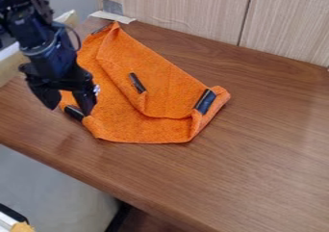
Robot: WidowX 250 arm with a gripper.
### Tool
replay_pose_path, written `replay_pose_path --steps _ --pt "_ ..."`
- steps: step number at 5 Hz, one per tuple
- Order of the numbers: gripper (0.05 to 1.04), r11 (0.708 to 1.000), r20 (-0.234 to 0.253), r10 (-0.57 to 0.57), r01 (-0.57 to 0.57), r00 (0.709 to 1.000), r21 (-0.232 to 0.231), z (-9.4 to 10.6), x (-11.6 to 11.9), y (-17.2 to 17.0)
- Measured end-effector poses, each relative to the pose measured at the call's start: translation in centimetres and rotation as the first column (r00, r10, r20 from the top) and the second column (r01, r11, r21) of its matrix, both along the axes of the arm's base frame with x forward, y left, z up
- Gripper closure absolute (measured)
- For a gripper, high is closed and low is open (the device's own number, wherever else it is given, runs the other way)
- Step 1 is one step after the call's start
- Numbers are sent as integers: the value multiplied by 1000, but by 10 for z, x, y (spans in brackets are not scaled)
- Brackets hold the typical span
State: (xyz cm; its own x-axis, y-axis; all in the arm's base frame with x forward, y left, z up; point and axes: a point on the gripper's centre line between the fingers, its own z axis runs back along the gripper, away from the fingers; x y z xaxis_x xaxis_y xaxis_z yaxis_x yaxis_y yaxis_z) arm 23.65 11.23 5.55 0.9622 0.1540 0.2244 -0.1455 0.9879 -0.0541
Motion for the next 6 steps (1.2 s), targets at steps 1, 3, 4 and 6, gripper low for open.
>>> replay_pose_path --steps 1,3,4,6 --pt "83 999 -13 24 -24 1000 -42 -16 -1 5" --pt "140 998 -3 21 -21 1000 -63 -29 10 4" --pt "393 999 14 17 -16 1000 -49 -30 17 3" --pt "521 998 21 39 -38 999 -40 -30 18 5"
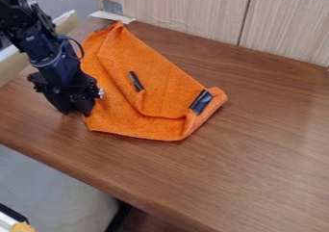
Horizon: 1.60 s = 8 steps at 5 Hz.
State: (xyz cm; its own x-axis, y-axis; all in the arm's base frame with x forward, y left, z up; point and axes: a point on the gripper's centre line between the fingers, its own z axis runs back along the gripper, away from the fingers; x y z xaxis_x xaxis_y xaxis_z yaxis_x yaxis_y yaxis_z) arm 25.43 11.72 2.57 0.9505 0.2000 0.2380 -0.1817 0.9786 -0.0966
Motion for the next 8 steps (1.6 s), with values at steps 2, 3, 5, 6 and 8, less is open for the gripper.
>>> replay_pose_path --steps 2,3,5,6,8 --pt "531 1000 19 -3 4 1000 -28 19 -6 -9" --pt "559 998 89 -11 17 996 -63 53 3 -16" --pt "616 985 214 -56 89 975 -148 109 43 -45" --pt "676 976 171 -99 129 980 -173 95 73 -65" --pt "867 967 74 -171 182 982 -178 43 109 -95"
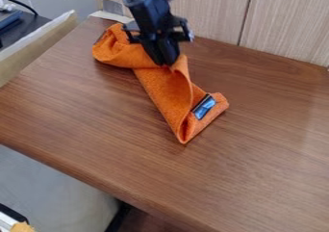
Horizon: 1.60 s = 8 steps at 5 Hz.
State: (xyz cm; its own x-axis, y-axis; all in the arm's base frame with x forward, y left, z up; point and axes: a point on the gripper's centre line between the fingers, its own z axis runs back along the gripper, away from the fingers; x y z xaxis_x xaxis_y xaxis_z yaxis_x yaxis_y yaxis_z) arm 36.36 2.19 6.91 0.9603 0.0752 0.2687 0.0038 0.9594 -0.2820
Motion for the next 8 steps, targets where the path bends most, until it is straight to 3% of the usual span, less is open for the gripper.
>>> replay_pose_path --steps 1,4,5,6,7,8 --pt "903 1000 -61 -10 11 998 24 -31 2 -2" --pt "145 999 -58 -1 3 998 34 -33 -3 -1" --pt "81 1000 -44 -1 2 999 25 -19 -6 4" --pt "84 1000 -8 -11 11 1000 11 5 -5 6" --pt "84 999 39 -38 38 999 1 41 0 3" --pt "84 999 86 -47 48 995 -8 76 -12 6"
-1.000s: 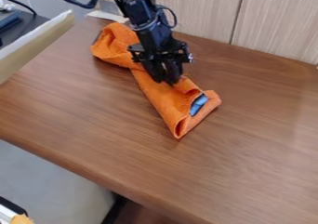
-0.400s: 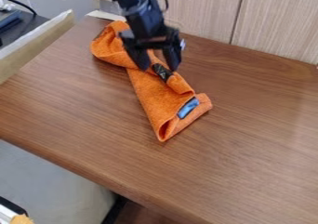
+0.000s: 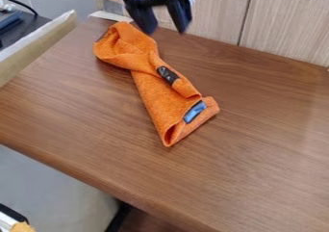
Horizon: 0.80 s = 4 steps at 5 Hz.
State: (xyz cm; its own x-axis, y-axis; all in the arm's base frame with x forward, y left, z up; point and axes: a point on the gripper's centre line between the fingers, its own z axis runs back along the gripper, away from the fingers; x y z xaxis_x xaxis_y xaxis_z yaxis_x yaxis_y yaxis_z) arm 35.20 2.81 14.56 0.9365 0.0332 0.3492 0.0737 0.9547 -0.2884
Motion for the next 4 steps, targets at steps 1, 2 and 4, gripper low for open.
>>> replay_pose_path --steps 1,2,4 --pt "84 998 35 -25 23 999 61 27 -16 4" --pt "84 998 37 -27 24 999 64 28 -17 4" --pt "84 998 37 -27 24 999 66 28 -17 4"
